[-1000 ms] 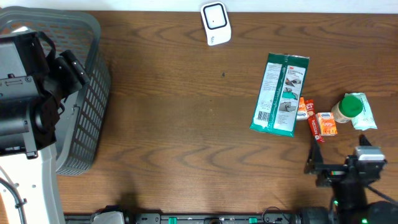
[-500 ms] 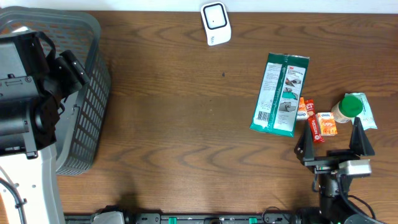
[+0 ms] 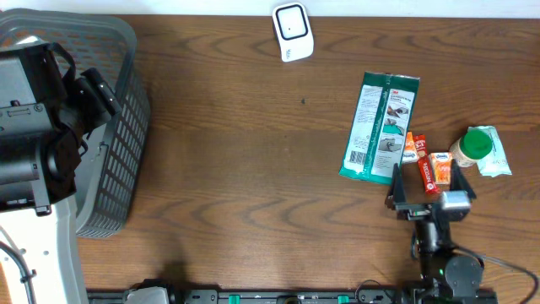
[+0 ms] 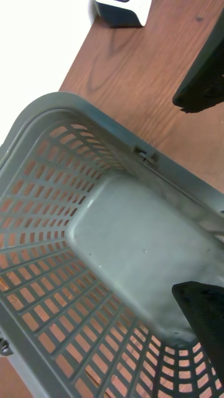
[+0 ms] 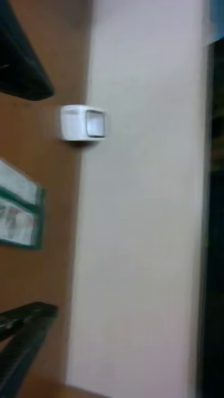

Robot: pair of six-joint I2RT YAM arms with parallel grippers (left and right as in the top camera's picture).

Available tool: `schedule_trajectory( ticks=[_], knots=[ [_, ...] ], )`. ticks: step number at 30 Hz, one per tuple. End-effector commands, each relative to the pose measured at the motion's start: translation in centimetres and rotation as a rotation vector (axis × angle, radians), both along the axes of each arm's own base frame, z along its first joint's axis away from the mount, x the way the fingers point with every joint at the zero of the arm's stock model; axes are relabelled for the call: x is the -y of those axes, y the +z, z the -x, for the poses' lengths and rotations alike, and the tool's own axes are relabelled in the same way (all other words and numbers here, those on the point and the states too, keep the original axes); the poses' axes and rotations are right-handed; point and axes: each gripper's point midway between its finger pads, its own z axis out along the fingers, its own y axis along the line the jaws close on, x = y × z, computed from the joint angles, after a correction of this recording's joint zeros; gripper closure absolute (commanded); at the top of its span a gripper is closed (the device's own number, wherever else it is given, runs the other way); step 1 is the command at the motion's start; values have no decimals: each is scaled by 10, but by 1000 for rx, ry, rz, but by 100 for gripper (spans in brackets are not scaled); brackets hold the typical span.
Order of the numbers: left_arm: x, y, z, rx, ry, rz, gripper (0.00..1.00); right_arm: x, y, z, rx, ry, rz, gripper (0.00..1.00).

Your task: Scan the item barcode

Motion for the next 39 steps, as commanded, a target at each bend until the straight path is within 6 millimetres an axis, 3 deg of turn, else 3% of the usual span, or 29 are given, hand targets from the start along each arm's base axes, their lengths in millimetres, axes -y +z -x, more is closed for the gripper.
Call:
schedule_trajectory(
  ticks=[1, 3, 39],
  knots=[
    [-3, 3, 1, 7, 11, -6, 12, 4, -32, -3, -128, -20, 12, 1],
    [-3, 3, 1, 7, 11, -6, 12, 6, -57, -2, -228, -26, 25, 1],
    [-3, 3, 1, 7, 11, -6, 12, 7, -54, -2, -216, -34, 46, 1]
  ],
)
